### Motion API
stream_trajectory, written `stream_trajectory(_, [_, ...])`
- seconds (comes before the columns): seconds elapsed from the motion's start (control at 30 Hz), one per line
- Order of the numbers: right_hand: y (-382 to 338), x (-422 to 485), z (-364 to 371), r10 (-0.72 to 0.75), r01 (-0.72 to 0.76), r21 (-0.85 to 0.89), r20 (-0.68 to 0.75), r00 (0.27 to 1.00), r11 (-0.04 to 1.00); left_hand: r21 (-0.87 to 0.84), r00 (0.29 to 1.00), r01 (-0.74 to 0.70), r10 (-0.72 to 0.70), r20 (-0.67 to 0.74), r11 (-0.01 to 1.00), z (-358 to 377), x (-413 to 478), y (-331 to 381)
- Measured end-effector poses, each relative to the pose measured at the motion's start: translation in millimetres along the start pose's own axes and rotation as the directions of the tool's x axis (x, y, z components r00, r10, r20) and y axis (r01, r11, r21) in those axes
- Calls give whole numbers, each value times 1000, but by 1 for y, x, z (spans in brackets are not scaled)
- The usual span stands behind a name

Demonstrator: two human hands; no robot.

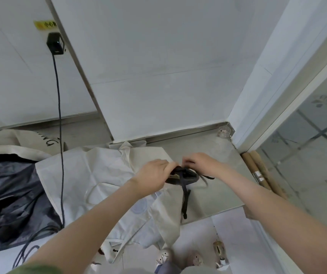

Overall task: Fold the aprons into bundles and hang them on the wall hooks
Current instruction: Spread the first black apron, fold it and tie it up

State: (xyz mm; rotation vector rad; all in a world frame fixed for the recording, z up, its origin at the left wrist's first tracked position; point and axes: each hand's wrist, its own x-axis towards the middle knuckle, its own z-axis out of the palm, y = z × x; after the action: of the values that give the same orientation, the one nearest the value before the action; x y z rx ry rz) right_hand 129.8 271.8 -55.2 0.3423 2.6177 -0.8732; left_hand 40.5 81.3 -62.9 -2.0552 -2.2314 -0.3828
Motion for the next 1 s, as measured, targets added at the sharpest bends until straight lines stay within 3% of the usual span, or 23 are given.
stream_trajectory(0.07, [1, -3, -8, -1, 1, 42, -11, 1000, 999, -134, 983, 171, -178, -42, 976, -11, 2, -5])
stream_trajectory(0.1, [2, -5, -11, 23, -21, 75, -14, 1000, 997, -260, 957, 281, -290, 4, 924, -17, 3, -7])
stream_trajectory(0.13, [7, -6, -13, 48, -46, 103, -9, 999, 994, -452, 910, 398, -405, 86, 799, -23, 3, -9])
stream_trajectory(0.17, [8, -9, -16, 64, -63, 131, 3, 998, 989, -657, 863, 456, -478, 163, 600, -26, 2, -11])
stream_trajectory(0.23, [16, -10, -18, 86, -86, 256, 10, 996, 963, -894, 795, 384, -576, 193, 230, -25, -3, -18])
stream_trajectory(0.33, [23, -16, -18, 107, -105, 484, 23, 994, 869, -948, 650, 271, -694, 309, -168, -13, -8, -26])
stream_trajectory(0.4, [26, -18, -13, 92, -118, 559, 75, 993, 821, -912, 525, 215, -746, 410, -350, -9, -7, -30])
stream_trajectory(0.47, [30, -18, -7, 101, -148, 553, 114, 988, 820, -887, 457, 194, -762, 459, -418, -9, -2, -30])
stream_trajectory(0.53, [31, -16, -3, 186, -223, 440, 127, 974, 870, -888, 404, 230, -791, 460, -399, -11, 3, -26])
stream_trajectory(0.57, [31, -14, -1, 241, -258, 360, 92, 966, 897, -901, 399, 281, -814, 422, -329, -14, 4, -24])
stream_trajectory(0.67, [12, -11, -3, 334, -271, 267, -226, 915, 925, -858, 448, 514, -855, 262, 7, -18, 9, -19])
stream_trajectory(0.73, [-13, -10, -7, 337, -178, 409, -359, 870, 895, -755, 460, 630, -871, 171, 184, -19, 14, -14])
stream_trajectory(0.87, [-72, -14, -5, 182, 22, 727, -200, 963, 686, -673, 495, 675, -862, 107, 304, -23, 27, 0])
stream_trajectory(1.0, [-93, -11, 2, 135, 99, 782, -229, 964, 615, -693, 508, 642, -859, 64, 328, -28, 33, 3])
